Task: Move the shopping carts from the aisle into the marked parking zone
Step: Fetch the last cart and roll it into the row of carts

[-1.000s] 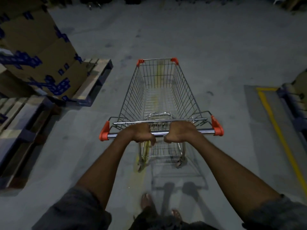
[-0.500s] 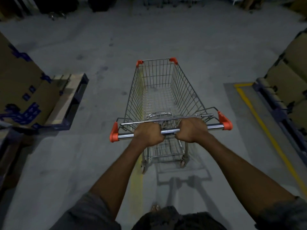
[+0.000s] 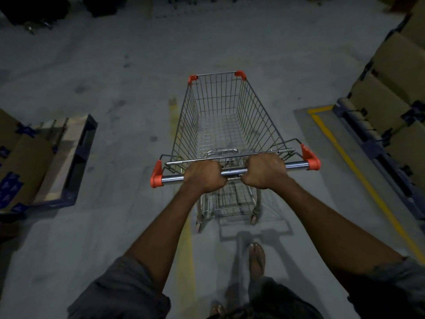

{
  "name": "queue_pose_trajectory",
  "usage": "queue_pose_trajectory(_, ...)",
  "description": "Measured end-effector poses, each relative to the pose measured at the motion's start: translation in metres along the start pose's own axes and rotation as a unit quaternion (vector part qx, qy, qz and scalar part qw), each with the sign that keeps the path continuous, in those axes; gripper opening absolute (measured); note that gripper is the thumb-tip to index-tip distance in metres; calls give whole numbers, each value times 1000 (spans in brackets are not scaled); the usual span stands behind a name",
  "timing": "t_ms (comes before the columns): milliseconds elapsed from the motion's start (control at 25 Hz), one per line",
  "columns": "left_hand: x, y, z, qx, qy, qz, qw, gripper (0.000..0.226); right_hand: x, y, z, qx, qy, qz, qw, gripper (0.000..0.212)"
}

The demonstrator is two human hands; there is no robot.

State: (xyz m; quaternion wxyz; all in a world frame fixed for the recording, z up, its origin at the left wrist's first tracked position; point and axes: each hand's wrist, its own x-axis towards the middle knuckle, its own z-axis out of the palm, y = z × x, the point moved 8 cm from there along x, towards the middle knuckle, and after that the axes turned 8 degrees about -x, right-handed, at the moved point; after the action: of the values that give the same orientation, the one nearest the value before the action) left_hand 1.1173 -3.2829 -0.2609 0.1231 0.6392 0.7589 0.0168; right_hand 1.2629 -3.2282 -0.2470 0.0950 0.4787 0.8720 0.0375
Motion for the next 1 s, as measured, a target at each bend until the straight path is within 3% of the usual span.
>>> queue_pose_trajectory(1000, 283, 62, -33, -18, -1, 19, 1000, 41, 241, 167, -2, 26, 9, -30, 999, 35)
